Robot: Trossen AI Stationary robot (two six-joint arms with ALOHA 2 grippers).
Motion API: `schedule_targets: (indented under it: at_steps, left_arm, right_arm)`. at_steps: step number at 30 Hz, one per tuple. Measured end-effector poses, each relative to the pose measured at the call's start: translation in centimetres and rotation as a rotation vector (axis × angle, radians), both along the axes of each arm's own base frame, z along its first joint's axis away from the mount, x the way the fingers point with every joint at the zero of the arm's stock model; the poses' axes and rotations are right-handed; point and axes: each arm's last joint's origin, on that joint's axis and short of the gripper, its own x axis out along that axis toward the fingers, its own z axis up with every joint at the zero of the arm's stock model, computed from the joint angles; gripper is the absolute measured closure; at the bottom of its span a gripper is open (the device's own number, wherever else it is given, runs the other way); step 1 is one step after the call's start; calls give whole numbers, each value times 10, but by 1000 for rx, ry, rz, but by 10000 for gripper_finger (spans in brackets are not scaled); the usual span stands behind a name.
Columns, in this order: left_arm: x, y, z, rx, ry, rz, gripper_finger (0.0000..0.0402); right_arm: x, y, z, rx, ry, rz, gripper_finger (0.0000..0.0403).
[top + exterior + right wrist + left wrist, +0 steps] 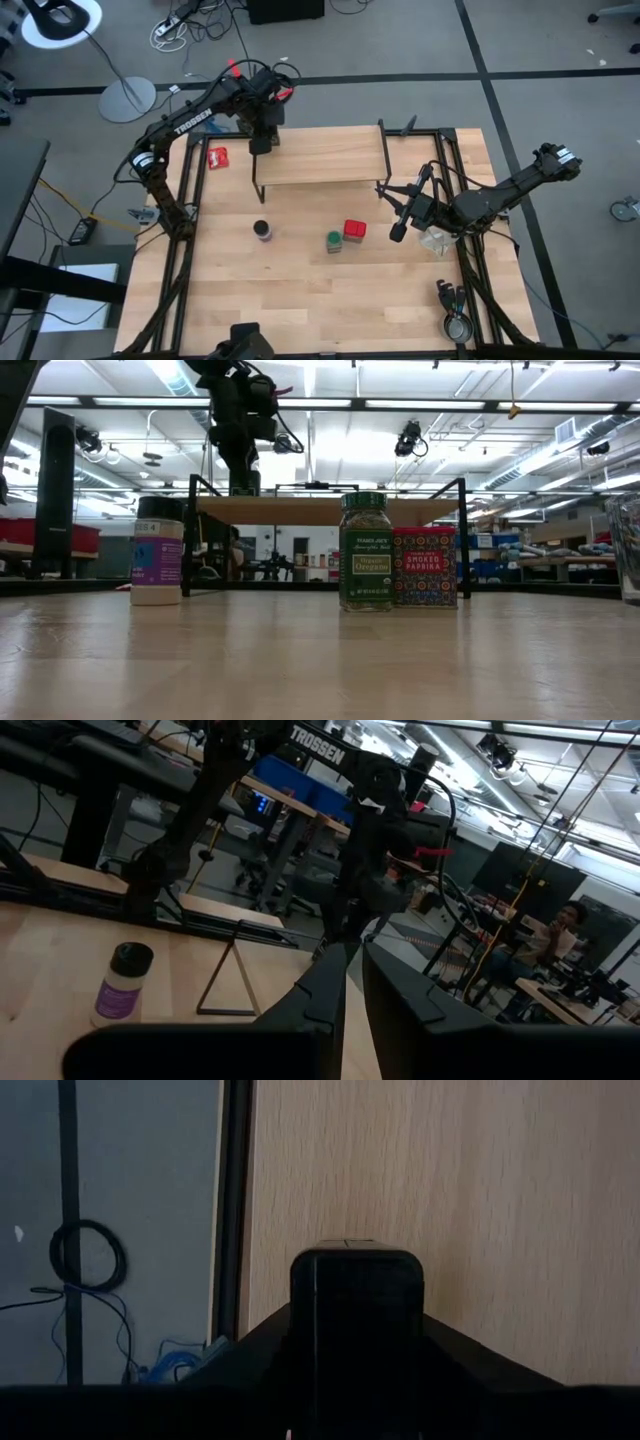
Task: Shelf spices
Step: Put the black seasoning can on the shelf
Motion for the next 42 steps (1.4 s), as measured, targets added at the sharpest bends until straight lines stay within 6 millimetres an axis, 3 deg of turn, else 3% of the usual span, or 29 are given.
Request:
schedule_targets:
  at_steps: [9, 20, 32, 36, 42]
  left_arm:
    - [0, 0, 3, 2, 6, 42, 234]
    - [4, -11, 37, 18, -85, 30, 233]
    - [3, -14, 34, -22, -71, 75, 232]
    - [2, -15, 34, -43, -73, 100, 215]
    - [2, -15, 34, -70, -82, 140, 155]
  right_arm:
    - [0, 0, 0, -1, 1, -1, 364]
    - [0, 0, 0, 1, 1, -2, 364]
    - [0, 0, 0, 1, 1, -2, 364]
    - [0, 0, 0, 2, 0, -2, 364]
    - [0, 0, 0, 2, -1, -1, 364]
